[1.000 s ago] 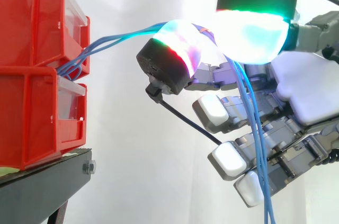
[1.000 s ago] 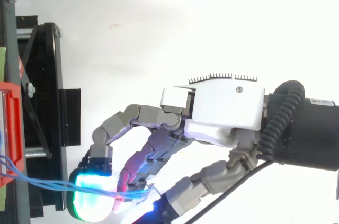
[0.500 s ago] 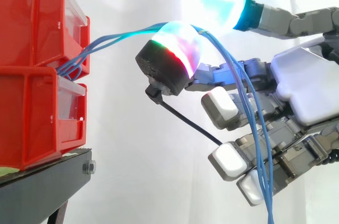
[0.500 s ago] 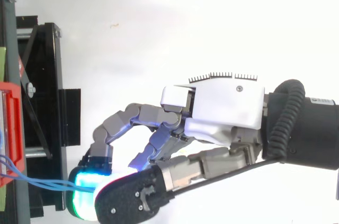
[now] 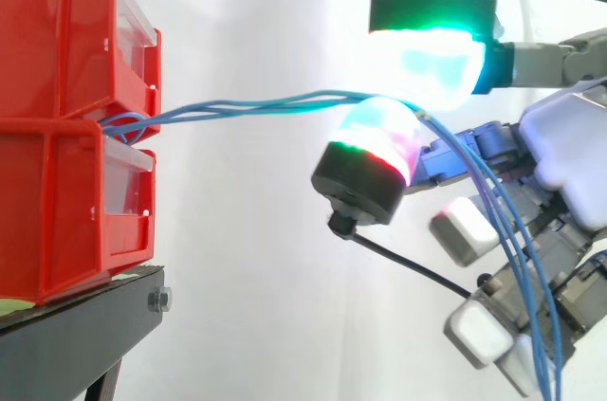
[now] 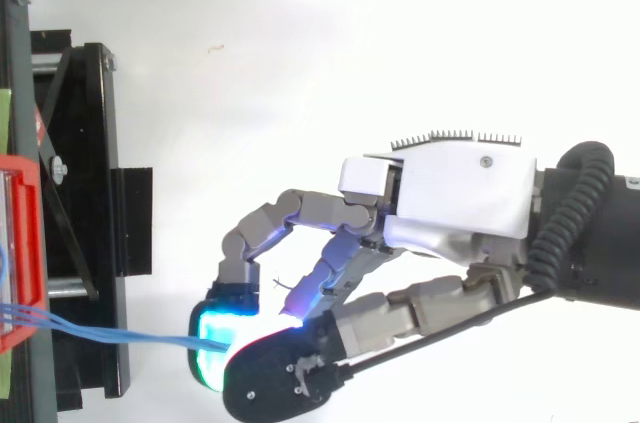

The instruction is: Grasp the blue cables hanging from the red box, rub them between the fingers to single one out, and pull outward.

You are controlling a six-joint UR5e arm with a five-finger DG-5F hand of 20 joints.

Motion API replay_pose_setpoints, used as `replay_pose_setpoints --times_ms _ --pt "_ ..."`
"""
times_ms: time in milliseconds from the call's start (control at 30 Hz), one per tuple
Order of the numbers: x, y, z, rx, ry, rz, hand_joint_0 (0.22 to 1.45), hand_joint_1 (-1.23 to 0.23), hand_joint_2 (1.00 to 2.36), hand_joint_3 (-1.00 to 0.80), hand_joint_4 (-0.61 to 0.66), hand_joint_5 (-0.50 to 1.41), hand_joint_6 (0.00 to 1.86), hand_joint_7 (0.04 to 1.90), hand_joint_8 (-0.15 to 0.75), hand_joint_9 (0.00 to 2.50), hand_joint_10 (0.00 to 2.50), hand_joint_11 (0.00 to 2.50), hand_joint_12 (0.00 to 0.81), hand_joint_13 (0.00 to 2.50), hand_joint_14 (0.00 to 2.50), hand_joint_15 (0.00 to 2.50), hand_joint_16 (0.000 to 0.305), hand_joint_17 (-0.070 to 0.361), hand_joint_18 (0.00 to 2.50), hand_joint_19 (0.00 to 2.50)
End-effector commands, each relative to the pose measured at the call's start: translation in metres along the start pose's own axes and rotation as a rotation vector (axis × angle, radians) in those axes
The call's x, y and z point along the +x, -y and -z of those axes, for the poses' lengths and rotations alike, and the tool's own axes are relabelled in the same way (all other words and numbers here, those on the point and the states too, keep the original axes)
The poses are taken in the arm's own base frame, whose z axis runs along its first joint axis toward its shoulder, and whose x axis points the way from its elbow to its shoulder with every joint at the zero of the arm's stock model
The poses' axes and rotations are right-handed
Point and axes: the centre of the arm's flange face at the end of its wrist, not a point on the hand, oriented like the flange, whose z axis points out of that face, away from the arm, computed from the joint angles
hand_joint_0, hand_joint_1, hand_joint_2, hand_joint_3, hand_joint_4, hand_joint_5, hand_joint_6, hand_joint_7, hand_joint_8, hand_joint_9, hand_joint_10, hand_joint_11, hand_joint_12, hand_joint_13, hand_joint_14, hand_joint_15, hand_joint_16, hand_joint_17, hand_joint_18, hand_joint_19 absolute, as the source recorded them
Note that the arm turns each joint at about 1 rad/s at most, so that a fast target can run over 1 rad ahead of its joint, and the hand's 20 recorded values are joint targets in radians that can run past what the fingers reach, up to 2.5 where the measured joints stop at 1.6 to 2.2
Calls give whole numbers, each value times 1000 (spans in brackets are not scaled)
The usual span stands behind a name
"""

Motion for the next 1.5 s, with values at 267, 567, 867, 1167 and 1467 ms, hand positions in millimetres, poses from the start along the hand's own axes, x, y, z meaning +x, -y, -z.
replay_pose_setpoints --times_ms 267,567,867,1167,1467 --pt "-7 -6 18 66 18 79 759 -909 1013 -322 -298 -159 922 1130 177 974 17 578 334 766 19 477 48 109 647 466" --pt "-10 -13 31 93 23 89 718 -939 1000 -500 -234 -160 923 1092 159 947 14 568 327 748 19 454 48 107 692 434" --pt "-10 -13 31 93 23 89 407 -716 1000 -500 -157 -126 900 910 226 995 11 551 390 748 16 475 60 135 648 496" --pt "-10 -13 31 93 23 89 386 -589 1000 -500 -155 -124 890 915 255 995 12 546 407 731 16 475 64 143 604 514" --pt "-10 -13 31 93 23 89 582 -738 1010 -297 -176 -122 887 1004 217 1004 15 579 354 733 18 495 53 119 569 542"
